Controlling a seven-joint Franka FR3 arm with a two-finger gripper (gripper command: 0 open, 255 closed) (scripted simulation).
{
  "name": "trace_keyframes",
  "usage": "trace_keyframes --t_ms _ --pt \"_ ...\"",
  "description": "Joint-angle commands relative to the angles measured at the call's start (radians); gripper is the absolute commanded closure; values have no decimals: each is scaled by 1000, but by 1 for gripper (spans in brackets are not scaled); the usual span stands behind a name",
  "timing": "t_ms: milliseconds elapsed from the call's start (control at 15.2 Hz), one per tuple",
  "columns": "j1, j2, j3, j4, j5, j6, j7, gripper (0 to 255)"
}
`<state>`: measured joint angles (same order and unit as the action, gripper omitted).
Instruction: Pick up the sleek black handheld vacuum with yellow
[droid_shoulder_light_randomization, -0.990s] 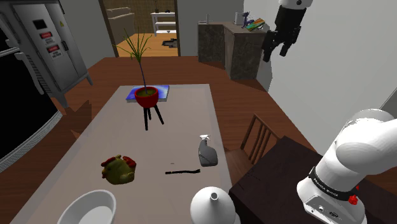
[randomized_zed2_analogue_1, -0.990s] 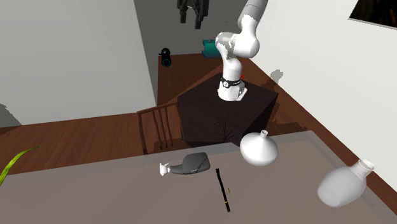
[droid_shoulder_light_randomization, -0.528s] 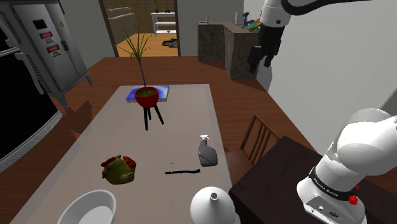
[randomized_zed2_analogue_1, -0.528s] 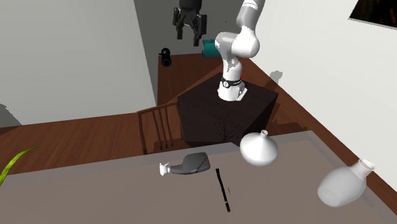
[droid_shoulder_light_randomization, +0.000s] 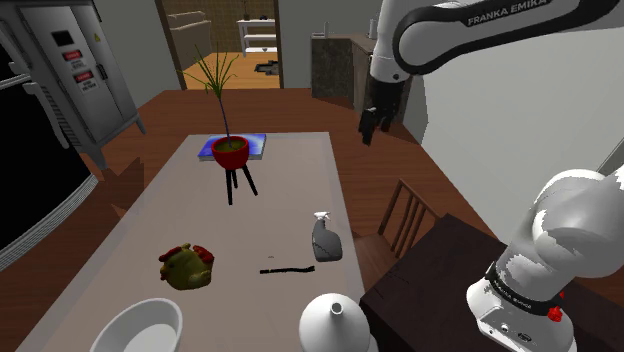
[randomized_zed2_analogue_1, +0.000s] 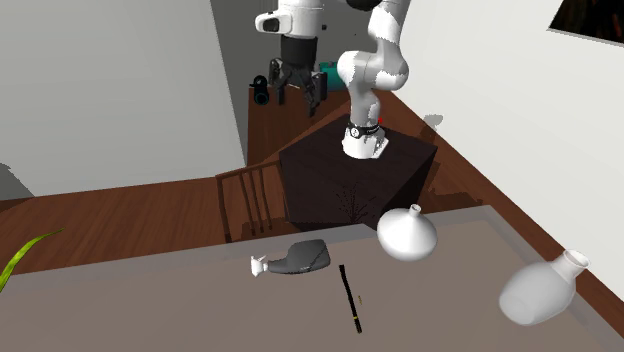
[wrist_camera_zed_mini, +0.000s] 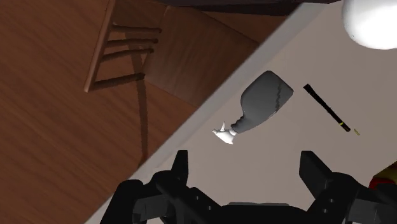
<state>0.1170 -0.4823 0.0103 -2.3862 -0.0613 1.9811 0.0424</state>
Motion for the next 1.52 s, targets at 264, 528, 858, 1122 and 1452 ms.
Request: trace_keyframes --t_ms 264,528,858,1122,1452 --pt "44 179 17 1 10 157 -61 0" --pt "70 305 35 19 15 249 -97 0" --pt "100 467 62 61 12 351 -138 0" --pt "122 599 85 108 1 420 -164 0" --pt "153 765 110 182 -27 490 -190 0"
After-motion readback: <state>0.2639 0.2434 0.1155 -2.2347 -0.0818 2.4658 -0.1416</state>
